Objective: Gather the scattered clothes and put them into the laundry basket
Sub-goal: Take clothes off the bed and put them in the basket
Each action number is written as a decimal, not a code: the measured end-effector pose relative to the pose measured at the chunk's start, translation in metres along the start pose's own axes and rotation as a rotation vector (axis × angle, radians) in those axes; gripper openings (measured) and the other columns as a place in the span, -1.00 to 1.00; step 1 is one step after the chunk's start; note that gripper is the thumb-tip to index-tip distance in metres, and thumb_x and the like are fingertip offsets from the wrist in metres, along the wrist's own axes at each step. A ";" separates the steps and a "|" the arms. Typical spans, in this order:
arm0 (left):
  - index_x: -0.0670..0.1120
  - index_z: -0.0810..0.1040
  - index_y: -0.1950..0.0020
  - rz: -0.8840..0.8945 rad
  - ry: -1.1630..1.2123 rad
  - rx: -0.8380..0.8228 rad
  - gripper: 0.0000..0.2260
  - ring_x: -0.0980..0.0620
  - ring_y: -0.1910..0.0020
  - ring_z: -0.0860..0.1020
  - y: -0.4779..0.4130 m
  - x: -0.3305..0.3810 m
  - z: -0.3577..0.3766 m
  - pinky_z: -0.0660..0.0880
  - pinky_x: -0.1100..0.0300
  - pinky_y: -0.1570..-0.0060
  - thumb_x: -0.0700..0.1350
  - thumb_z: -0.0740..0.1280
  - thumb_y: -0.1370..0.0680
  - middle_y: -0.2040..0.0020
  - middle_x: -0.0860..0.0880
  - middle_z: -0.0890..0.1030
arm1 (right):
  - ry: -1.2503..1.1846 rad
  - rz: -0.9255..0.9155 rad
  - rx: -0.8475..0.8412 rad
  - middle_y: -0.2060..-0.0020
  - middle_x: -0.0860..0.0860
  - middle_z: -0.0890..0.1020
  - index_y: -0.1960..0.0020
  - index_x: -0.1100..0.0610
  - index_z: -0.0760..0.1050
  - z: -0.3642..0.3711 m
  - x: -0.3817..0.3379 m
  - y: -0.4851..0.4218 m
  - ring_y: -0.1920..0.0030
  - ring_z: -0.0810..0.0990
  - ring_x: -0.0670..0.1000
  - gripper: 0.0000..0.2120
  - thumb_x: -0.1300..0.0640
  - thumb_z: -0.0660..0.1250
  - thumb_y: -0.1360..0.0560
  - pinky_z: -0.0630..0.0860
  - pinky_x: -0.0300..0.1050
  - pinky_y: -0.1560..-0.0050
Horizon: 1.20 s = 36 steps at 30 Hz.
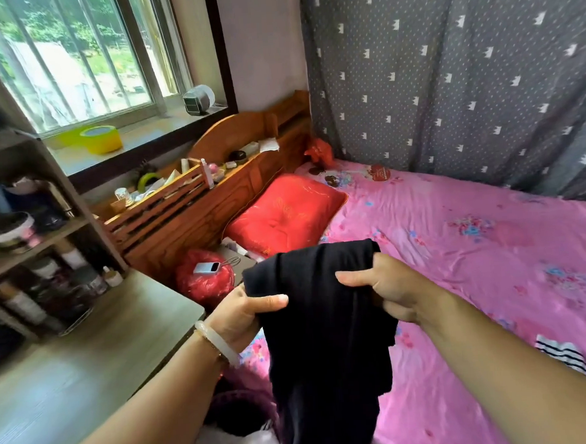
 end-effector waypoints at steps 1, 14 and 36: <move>-0.27 0.59 -0.12 -0.014 -0.045 -0.017 -0.60 -0.10 0.02 0.66 -0.001 -0.004 0.003 0.61 0.15 0.03 -0.40 0.38 -0.28 -0.01 -0.20 0.68 | -0.090 0.037 0.005 0.08 0.21 0.70 -0.05 0.32 0.60 0.000 0.000 -0.003 0.08 0.70 0.13 -0.82 0.38 0.36 -0.45 0.62 0.01 -0.01; -0.33 0.59 0.03 0.084 -0.180 0.027 -0.79 -0.09 0.24 0.65 -0.008 0.005 0.019 0.62 0.12 0.12 -0.42 0.40 -0.35 0.18 -0.20 0.66 | 1.095 -0.107 0.139 -0.49 0.08 0.18 -0.56 -0.07 0.04 -0.014 -0.021 0.008 -0.50 0.16 0.07 0.17 -0.39 0.51 -0.11 0.18 0.00 -0.48; -0.10 0.33 -0.35 0.037 -0.535 -0.154 -0.28 0.26 -0.13 0.57 0.014 -0.037 -0.003 0.49 0.39 -0.06 -0.43 0.52 -0.29 -0.14 0.12 0.58 | -0.196 0.183 0.146 0.32 0.15 0.56 0.24 0.27 0.49 0.074 -0.013 -0.043 0.31 0.58 0.08 -0.84 0.35 0.25 -0.51 0.57 -0.05 0.13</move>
Point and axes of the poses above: each hand's wrist, its own y-axis away from the middle knuckle, its own z-axis out of the palm, x = y × z, the point moved 6 cm from there along -y, towards the middle knuckle
